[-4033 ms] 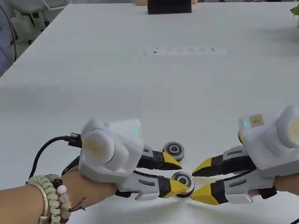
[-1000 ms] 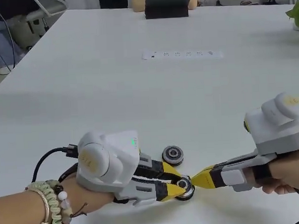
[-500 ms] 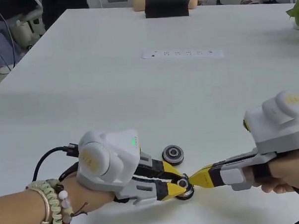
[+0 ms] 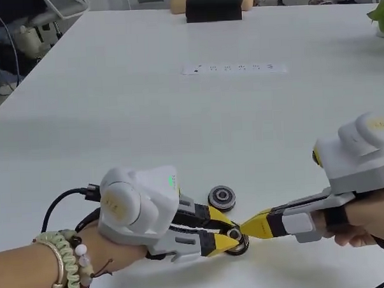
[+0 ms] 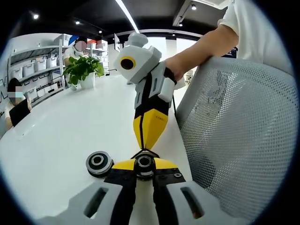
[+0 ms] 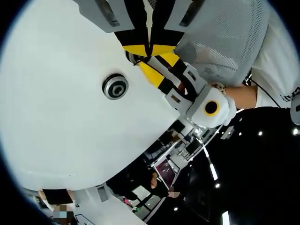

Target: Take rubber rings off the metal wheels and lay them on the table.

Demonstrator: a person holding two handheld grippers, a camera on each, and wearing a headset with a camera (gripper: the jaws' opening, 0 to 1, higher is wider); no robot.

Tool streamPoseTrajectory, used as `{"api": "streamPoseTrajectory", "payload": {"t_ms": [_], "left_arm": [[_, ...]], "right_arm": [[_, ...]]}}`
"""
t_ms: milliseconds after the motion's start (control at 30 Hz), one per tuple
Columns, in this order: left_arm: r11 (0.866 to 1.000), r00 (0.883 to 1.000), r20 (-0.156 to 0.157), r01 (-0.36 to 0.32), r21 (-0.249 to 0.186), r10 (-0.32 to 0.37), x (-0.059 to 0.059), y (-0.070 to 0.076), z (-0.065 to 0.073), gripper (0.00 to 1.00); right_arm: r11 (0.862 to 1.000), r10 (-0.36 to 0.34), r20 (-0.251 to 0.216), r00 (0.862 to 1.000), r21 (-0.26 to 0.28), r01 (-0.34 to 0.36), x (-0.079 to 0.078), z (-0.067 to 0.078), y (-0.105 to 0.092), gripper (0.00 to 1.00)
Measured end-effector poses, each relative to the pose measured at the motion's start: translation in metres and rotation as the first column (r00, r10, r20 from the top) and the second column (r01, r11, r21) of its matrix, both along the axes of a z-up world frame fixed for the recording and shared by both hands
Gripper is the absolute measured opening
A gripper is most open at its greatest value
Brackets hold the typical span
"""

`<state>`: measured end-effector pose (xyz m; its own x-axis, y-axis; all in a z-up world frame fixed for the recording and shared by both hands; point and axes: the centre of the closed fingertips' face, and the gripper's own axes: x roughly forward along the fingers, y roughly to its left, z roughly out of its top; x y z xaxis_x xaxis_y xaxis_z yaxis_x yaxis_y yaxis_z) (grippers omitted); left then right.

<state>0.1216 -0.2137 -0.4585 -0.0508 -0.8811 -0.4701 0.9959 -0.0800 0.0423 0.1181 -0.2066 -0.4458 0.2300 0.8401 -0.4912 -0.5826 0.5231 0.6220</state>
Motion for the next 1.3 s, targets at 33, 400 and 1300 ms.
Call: {"api": "streamPoseTrajectory", "payload": {"t_ms": [33,400,1300], "left_arm": [[1.0,1.0,0.001,0.0,0.0,0.0,0.0,0.0,0.0,0.07],[1.0,1.0,0.0,-0.006,0.0,0.006,0.0,0.0,0.0,0.07],[0.999,0.994,-0.1,0.033,0.005,-0.032,-0.009,0.001,0.022,0.17]], "right_arm": [[1.0,0.0,0.001,1.0,0.002,0.0,0.0,0.001,0.0,0.0],[0.999,-0.025,-0.022,0.999,0.04,0.026,0.002,0.005,0.002,0.0],[0.997,-0.032,-0.025,0.999,-0.07,0.03,0.002,-0.013,-0.01,0.0]]}}
